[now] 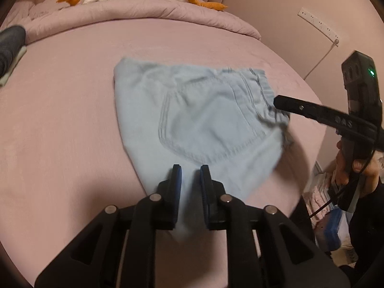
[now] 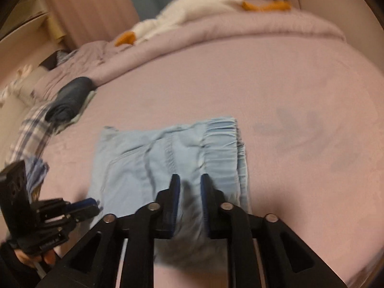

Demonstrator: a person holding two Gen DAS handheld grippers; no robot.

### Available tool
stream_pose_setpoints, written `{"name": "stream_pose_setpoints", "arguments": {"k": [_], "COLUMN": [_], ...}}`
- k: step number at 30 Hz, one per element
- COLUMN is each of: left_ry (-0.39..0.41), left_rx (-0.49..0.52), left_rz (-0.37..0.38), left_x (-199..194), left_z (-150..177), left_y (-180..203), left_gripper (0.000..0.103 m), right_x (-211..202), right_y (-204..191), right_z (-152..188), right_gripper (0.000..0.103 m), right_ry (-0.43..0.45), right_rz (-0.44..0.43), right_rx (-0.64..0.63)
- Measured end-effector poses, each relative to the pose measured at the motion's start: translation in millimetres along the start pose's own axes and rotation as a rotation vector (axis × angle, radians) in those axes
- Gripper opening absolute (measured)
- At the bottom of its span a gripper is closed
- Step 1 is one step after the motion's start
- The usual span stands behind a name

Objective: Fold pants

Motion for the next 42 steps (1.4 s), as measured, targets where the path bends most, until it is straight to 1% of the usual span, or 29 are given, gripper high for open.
{"name": "stream_pose_setpoints", "arguments": {"k": [1,3,4,5,8,9,10,11,12,13,14,15,17,20,22,23,24,27,31,36,42], "left_ry": [-0.009,0.006,0.008,0.009,0.005,0.003,0.003,0.005,0.009,0.01,0.012,0.014,0.016,0.017,0.015,0.013,0.011,0.008,0.005,-0.005,-0.006], "left_rx": [-0.004,-0.027,-0.037,-0.048,-0.053,-0.055,-0.062,-0.069,-0.075,-0.077,-0.079,-0.083,-0.088,-0.098,-0.103,-0.105,-0.109,-0.119,-0.135,-0.15,-0.156], "left_rz": [0.001,0.007,0.009,0.01,-0.005,-0.01,-0.016,-0.02,-0.028,-0.033,-0.04,-0.051,-0.062,-0.065,-0.071,-0.071,-0.07,-0.066,-0.053,-0.046,-0.028], "left_x": [1,1,1,1,-5,-6,-9,-12,-14,-17,-18,-20,-23,-23,-21,-21,-20,-20,-18,-13,-8], "left_z": [6,13,11,11,14,14,14,15,15,18,18,19,21,19,18,18,18,18,16,14,9], "left_y": [1,0,-2,-2,0,0,0,0,0,-1,-1,-1,-1,-5,-8,-9,-10,-13,-16,-21,-25], "left_gripper": [0.015,0.015,0.015,0.015,0.015,0.017,0.021,0.023,0.028,0.034,0.035,0.037,0.038,0.04,0.043,0.044,0.045,0.046,0.048,0.049,0.051], "right_x": [-1,5,15,24,28,28,23,19,14,7,1,-1,-6,-12,-13,-11,-11,-5,-1,11,17], "right_y": [-7,-8,-7,-7,-12,-13,-12,-11,-6,-2,6,8,20,36,48,53,57,68,72,67,66], "right_z": [5,20,28,37,39,36,35,32,33,29,26,25,20,18,17,16,17,21,24,25,20], "right_gripper": [0.026,0.028,0.028,0.027,0.027,0.027,0.027,0.029,0.032,0.035,0.041,0.044,0.044,0.046,0.057,0.067,0.07,0.07,0.07,0.07,0.071], "right_ry": [-0.002,-0.035,-0.069,-0.094,-0.075,-0.081,-0.084,-0.089,-0.088,-0.08,-0.073,-0.069,-0.061,-0.042,-0.046,-0.055,-0.065,-0.1,-0.142,-0.2,-0.214], "right_rz": [-0.009,0.054,0.086,0.087,0.118,0.119,0.112,0.084,0.054,-0.001,-0.038,-0.064,-0.12,-0.107,-0.103,-0.096,-0.092,-0.099,-0.102,-0.107,-0.11], "right_rx": [-0.024,-0.088,-0.115,-0.139,-0.152,-0.134,-0.122,-0.097,-0.071,-0.015,0.035,0.068,0.147,0.215,0.274,0.296,0.316,0.372,0.4,0.393,0.368]}}
Point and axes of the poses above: each gripper's, at about its wrist camera, not at the fingertips, and x roughly the way its jaws point, y to its right, z to its underside, the point moved 3 cm from there along x, roughly the way its jaws point, and after that the axes turned 12 degrees about x, right-handed, at the moved point
